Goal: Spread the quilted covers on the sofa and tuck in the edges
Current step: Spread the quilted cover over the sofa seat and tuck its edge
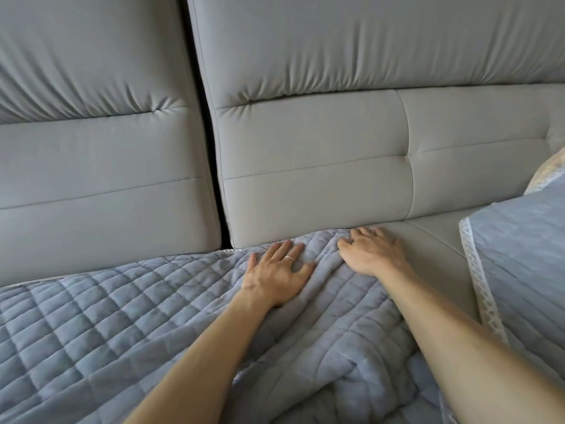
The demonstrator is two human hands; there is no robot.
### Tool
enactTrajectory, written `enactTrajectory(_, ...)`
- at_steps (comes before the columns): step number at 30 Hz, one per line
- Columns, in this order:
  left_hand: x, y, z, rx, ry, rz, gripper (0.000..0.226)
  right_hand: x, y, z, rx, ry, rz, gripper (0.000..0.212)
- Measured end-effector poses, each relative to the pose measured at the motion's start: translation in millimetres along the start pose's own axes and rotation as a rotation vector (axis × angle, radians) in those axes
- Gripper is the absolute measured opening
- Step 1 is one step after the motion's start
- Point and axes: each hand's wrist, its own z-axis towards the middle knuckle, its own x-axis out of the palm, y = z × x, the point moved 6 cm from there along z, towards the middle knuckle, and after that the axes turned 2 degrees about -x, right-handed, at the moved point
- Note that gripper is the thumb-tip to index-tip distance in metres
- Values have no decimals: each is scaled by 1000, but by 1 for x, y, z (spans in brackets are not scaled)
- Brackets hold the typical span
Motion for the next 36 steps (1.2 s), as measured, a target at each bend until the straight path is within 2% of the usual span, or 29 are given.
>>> enactTrajectory(4,-3,-1,7,0,52,33,66,0,-1,5,34,35,-7,71)
enactTrajectory(8,-22,-10,-12,24,100,-3,58,-12,9,-18,85,5,-87,65)
enactTrajectory(11,-43,-7,-63,64,8,-77,51,-35,33,-50,20,-112,-235,58)
enactTrajectory(13,-47,-1,-112,129,-87,-55,47,-42,50,-85,-58,-168,-167,57)
enactTrajectory(15,-47,8,-157,176,-164,7,53,-44,61,-125,-105,-198,-50,57)
enactTrajectory(18,-41,17,-206,194,-287,80,56,-39,62,-180,-170,-214,-4,53)
enactTrajectory(21,-37,23,-242,192,-350,80,56,-52,65,-236,-230,-470,133,47)
enactTrajectory(23,-29,28,-255,178,-301,80,60,-60,64,-272,-253,-641,219,40)
enactTrajectory(25,-23,37,-260,155,-257,82,65,-51,60,-305,-253,-702,205,42)
enactTrajectory(27,-19,45,-261,166,-243,51,69,-29,53,-330,-163,-650,128,55)
enactTrajectory(29,-13,47,-261,176,-240,43,72,-3,44,-344,-18,-525,41,67)
enactTrajectory(32,-11,50,-263,173,-239,57,73,18,51,-341,89,-343,-85,70)
enactTrajectory(36,-13,45,-265,172,-326,86,73,17,51,-339,99,-306,-92,72)
